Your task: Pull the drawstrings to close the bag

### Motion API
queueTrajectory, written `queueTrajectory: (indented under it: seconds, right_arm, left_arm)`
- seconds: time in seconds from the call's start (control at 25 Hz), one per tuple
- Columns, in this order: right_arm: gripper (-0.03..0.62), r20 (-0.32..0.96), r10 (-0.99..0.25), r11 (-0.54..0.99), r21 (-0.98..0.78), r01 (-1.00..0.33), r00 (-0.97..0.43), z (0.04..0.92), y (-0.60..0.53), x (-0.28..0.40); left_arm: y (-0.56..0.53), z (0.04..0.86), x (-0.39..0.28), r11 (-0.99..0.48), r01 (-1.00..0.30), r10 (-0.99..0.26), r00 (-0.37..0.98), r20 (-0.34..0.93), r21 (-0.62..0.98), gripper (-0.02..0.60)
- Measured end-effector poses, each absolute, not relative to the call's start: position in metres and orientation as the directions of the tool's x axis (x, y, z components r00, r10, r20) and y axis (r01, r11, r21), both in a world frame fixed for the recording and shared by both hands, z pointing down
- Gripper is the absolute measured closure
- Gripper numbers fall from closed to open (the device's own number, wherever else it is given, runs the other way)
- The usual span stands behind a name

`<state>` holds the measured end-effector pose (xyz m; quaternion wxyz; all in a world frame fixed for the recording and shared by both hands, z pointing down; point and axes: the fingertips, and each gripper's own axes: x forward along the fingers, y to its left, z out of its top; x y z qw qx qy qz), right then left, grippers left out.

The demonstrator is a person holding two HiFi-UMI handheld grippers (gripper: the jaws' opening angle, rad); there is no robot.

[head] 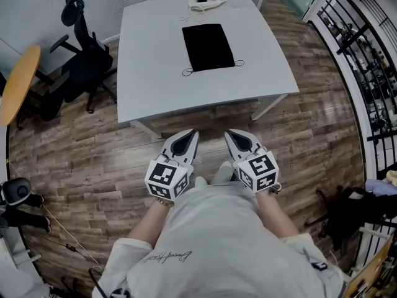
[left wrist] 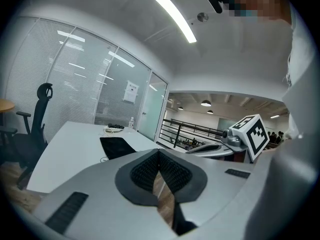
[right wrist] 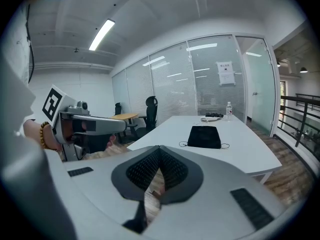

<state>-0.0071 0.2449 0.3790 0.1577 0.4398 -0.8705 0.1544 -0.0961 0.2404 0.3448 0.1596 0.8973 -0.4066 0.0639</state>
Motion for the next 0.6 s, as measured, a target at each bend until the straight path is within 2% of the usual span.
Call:
queueTrajectory:
  seconds: [0.6]
  right_arm:
    - [0.571,0.411,-0.704,0.581,-0.134,-0.803,-0.579,0.388,0.210,-0.004]
  left_arm:
    - [0.203,0.349,-0.103,-0.583,-0.776,-0.740,0.630,0.237,0.242,0.571]
